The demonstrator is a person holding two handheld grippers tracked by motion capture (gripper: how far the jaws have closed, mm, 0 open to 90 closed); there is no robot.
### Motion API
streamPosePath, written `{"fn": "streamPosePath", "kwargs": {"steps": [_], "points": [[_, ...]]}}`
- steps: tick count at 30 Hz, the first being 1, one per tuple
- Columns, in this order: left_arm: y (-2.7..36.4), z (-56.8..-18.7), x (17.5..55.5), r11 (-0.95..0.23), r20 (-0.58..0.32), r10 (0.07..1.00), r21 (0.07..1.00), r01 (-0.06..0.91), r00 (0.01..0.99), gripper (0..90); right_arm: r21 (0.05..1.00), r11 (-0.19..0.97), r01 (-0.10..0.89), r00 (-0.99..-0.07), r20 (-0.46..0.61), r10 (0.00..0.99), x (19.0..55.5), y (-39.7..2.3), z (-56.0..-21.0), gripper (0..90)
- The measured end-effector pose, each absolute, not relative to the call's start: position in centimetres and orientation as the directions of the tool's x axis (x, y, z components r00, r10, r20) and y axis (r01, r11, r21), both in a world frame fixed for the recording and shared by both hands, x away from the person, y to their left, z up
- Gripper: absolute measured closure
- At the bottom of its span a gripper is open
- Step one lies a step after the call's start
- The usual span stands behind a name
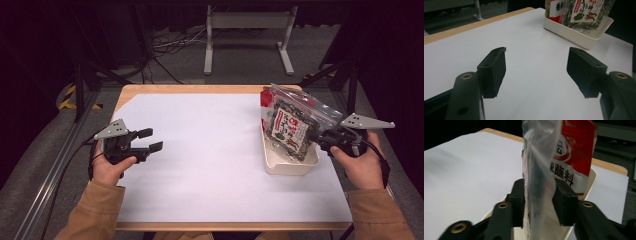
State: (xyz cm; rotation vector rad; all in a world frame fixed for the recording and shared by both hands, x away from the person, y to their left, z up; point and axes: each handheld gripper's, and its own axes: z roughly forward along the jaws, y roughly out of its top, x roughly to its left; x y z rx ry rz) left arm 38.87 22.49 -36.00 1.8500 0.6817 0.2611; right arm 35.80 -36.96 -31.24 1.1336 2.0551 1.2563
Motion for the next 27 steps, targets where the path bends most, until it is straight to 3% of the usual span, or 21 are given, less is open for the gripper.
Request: {"fn": "streamPosePath", "kwargs": {"steps": [4, 9, 16, 27], "points": [[22.4, -36.1, 38.6, -0.249, -0.144, 0.564, 0.909, 0.333, 0.813, 31.9, 0.893, 0.226, 0.390, -0.519, 0.010, 0.855, 35.1, -37.0, -30.9, 45.0], [22.5, -35.8, 37.9, -0.258, -0.125, 0.563, 0.912, 0.318, 0.817, 31.8, 0.905, 0.228, 0.359, -0.499, -0.020, 0.866, 33.7, -37.0, -30.5, 38.6], [22.5, -35.7, 36.8, -0.270, -0.109, 0.555, 0.914, 0.302, 0.825, 31.6, 0.897, 0.256, 0.361, -0.463, -0.066, 0.884, 31.4, -36.8, -30.4, 36.8], [22.9, -36.3, 35.0, -0.289, -0.103, 0.546, 0.908, 0.303, 0.831, 30.9, 0.897, 0.282, 0.342, -0.488, -0.087, 0.869, 28.7, -35.0, -30.8, 36.2]]}}
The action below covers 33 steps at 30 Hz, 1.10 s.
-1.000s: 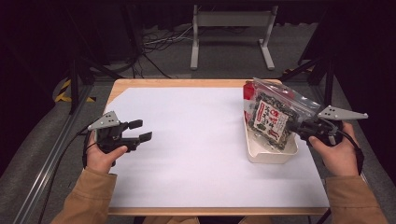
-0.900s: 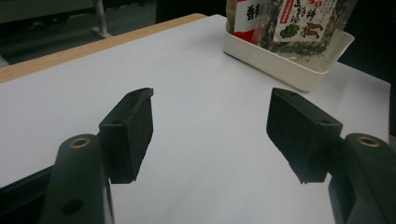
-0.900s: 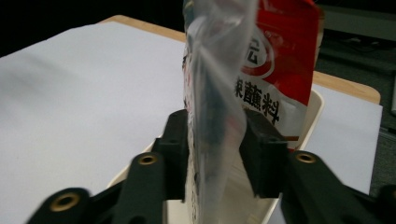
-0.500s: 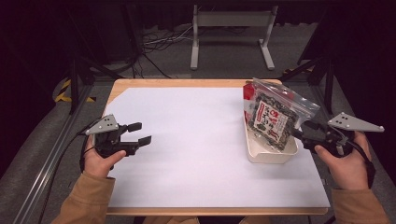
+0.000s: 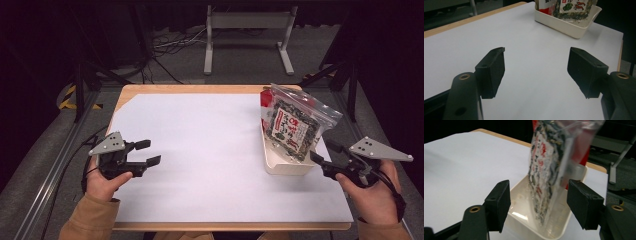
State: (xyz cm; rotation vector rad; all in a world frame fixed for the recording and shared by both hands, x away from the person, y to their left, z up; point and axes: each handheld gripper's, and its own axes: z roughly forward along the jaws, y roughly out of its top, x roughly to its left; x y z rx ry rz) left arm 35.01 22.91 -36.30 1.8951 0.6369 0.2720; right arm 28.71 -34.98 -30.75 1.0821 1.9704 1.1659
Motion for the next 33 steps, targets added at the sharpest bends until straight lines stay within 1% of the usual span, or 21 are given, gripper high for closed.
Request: {"fn": "streamPosePath", "kwargs": {"steps": [7, 14, 22, 30, 33], "points": [[23.9, -37.4, 33.7, -0.298, -0.108, 0.550, 0.901, 0.315, 0.828, 30.2, 0.899, 0.304, 0.316, -0.544, -0.091, 0.834, 28.0, -32.8, -30.8, 36.1], [24.4, -37.9, 32.9, -0.290, -0.117, 0.553, 0.902, 0.321, 0.825, 29.7, 0.908, 0.305, 0.288, -0.606, -0.074, 0.792, 28.4, -30.7, -31.6, 35.5], [24.6, -38.5, 31.8, -0.269, -0.110, 0.543, 0.916, 0.296, 0.832, 28.4, 0.931, 0.290, 0.223, -0.700, -0.054, 0.712, 29.4, -28.0, -33.5, 33.9], [24.5, -39.0, 31.3, -0.252, -0.117, 0.524, 0.925, 0.284, 0.844, 27.8, 0.933, 0.277, 0.229, -0.739, -0.018, 0.673, 30.4, -25.8, -36.3, 33.4], [24.5, -39.1, 31.3, -0.248, -0.115, 0.514, 0.929, 0.275, 0.850, 27.7, 0.939, 0.267, 0.216, -0.753, -0.014, 0.658, 30.6, -25.3, -37.3, 33.4]]}}
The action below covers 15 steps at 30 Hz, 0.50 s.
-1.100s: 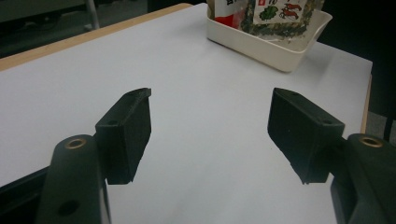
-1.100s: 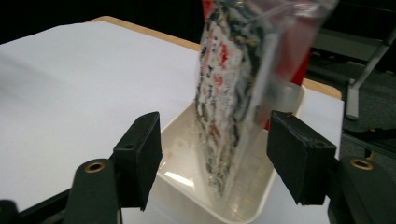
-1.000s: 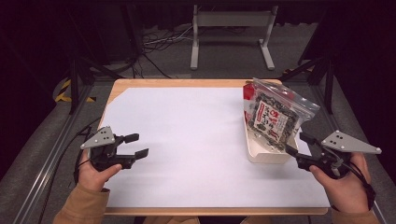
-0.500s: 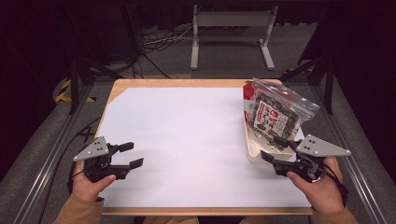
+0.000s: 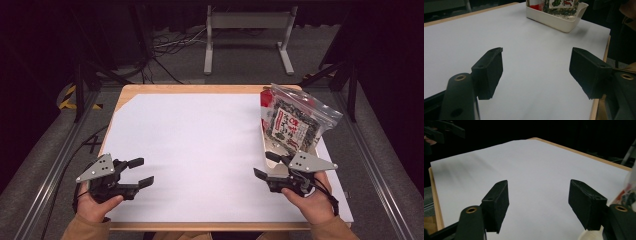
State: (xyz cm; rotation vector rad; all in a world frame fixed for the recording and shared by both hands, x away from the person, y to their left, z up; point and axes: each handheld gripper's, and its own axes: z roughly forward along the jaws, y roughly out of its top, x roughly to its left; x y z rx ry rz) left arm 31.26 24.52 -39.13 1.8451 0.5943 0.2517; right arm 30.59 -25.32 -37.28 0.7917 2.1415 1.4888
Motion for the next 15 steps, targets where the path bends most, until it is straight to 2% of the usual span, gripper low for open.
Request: {"fn": "streamPosePath", "kwargs": {"steps": [5, 15], "points": [[24.3, -39.6, 31.3, -0.242, -0.108, 0.500, 0.935, 0.258, 0.859, 26.9, 0.943, 0.249, 0.221, -0.769, 0.011, 0.639, 31.0, -24.9, -39.0, 33.5], [24.1, -40.8, 31.8, -0.245, -0.128, 0.501, 0.928, 0.282, 0.856, 27.3, 0.934, 0.283, 0.217, -0.779, -0.009, 0.627, 31.6, -23.9, -41.8, 33.5]]}}
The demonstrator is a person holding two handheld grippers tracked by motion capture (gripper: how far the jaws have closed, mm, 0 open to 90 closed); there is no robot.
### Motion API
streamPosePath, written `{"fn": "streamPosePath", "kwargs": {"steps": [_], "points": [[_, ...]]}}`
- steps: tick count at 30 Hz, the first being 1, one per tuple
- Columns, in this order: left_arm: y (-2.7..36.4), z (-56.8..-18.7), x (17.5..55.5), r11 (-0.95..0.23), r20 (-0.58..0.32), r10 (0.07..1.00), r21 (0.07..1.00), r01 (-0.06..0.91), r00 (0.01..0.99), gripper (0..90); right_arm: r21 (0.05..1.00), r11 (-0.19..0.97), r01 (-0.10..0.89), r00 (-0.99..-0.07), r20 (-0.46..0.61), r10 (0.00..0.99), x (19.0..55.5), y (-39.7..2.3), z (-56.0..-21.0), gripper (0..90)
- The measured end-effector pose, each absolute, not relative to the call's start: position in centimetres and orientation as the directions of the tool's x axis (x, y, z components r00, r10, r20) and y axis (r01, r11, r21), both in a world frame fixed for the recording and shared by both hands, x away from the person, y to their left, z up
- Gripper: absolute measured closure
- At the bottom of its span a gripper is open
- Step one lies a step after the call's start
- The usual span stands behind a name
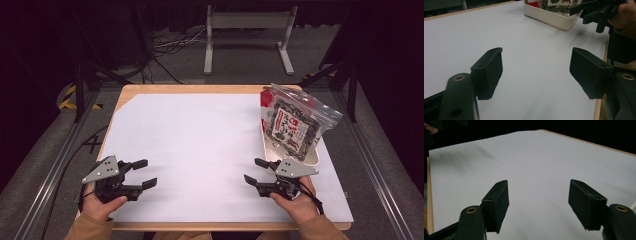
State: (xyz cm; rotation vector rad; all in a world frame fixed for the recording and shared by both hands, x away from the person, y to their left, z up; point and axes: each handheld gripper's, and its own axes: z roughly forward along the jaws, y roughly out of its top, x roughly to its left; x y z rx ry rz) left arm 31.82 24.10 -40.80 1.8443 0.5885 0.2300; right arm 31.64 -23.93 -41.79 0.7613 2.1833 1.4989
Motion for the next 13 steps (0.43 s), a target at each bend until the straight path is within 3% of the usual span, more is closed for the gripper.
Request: {"fn": "streamPosePath", "kwargs": {"steps": [13], "points": [[24.08, -41.21, 32.01, -0.236, -0.132, 0.521, 0.927, 0.291, 0.843, 27.0, 0.931, 0.297, 0.210, -0.772, -0.028, 0.635, 31.69, -23.43, -42.72, 32.3]]}}
